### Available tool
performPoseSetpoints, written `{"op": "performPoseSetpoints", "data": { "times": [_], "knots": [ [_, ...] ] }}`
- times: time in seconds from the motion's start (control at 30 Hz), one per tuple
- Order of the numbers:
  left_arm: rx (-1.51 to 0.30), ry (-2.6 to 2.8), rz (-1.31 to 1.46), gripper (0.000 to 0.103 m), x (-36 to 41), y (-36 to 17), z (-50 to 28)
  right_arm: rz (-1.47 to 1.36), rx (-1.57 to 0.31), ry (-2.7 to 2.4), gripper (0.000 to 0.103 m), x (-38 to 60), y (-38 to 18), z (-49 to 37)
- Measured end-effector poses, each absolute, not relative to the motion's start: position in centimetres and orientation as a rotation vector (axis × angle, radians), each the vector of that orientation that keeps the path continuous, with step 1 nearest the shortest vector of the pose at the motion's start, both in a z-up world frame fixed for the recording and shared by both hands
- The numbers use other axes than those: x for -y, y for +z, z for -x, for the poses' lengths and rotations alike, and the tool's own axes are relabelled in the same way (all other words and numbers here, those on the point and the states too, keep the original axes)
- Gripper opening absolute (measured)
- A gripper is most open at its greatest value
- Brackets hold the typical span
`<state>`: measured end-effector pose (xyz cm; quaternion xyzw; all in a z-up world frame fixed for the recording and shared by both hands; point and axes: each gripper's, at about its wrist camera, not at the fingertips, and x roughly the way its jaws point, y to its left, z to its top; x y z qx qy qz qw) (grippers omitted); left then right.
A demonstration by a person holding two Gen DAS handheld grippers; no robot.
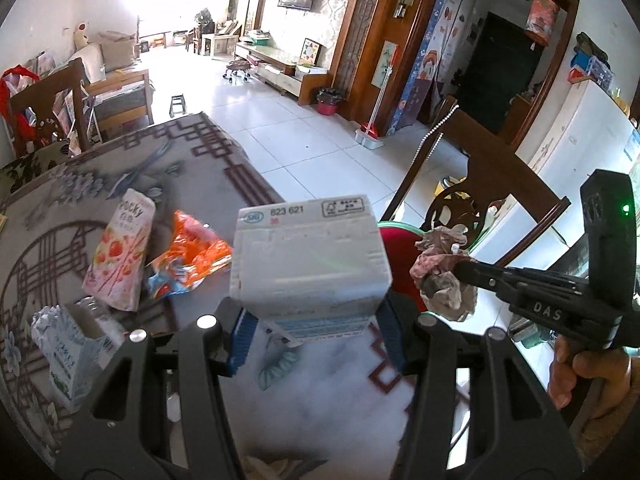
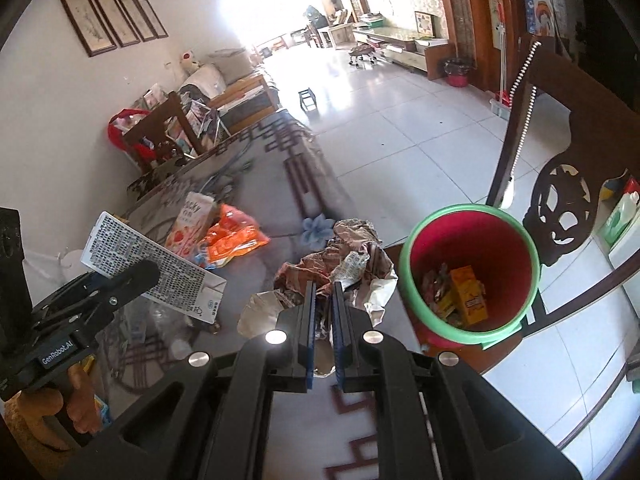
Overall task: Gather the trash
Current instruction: 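Carry both items to the red bucket and open both tools inside it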
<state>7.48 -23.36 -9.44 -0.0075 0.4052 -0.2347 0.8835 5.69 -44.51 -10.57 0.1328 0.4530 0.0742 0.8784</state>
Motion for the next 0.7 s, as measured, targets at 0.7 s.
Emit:
{"op": "performPoseSetpoints", "data": {
  "times": [0.7],
  "knots": [
    [-0.859,-0.641,-0.067,0.051,34.3,-10.2,-11.3,-0.347,-0.957,0.029,0.008,55.2,-12.4,-7.3]
  ]
}}
